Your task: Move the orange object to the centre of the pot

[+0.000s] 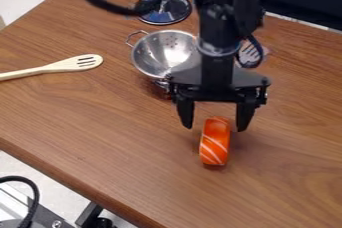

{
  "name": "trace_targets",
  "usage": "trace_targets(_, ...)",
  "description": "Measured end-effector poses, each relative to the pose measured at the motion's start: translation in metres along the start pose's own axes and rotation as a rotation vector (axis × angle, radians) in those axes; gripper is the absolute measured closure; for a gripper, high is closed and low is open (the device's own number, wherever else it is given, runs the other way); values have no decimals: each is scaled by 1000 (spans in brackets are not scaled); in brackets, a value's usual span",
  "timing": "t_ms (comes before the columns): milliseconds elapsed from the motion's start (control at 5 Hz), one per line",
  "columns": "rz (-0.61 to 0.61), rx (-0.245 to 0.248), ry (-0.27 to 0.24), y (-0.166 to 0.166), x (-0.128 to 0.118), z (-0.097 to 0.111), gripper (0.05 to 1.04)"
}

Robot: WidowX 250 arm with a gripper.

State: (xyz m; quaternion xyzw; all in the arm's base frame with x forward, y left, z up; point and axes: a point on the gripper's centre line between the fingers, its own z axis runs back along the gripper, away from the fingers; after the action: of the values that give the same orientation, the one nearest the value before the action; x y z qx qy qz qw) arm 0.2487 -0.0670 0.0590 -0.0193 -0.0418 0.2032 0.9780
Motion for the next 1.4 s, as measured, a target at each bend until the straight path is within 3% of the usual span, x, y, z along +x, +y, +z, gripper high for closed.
trace_targets(400,8,-4,-3,-1,-6,-6,117)
trace_targets(600,-3,14,-5,-1,-7,-8,382)
trace_targets(800,-8,18,-10,-2,-7,-8,558)
trace_targets(1000,-12,19,-13,-2,-7,-10,558)
trace_targets(1200,-19,31,28,2,-9,-7,558)
trace_targets(1400,-9,18,30,-1,10,15,558)
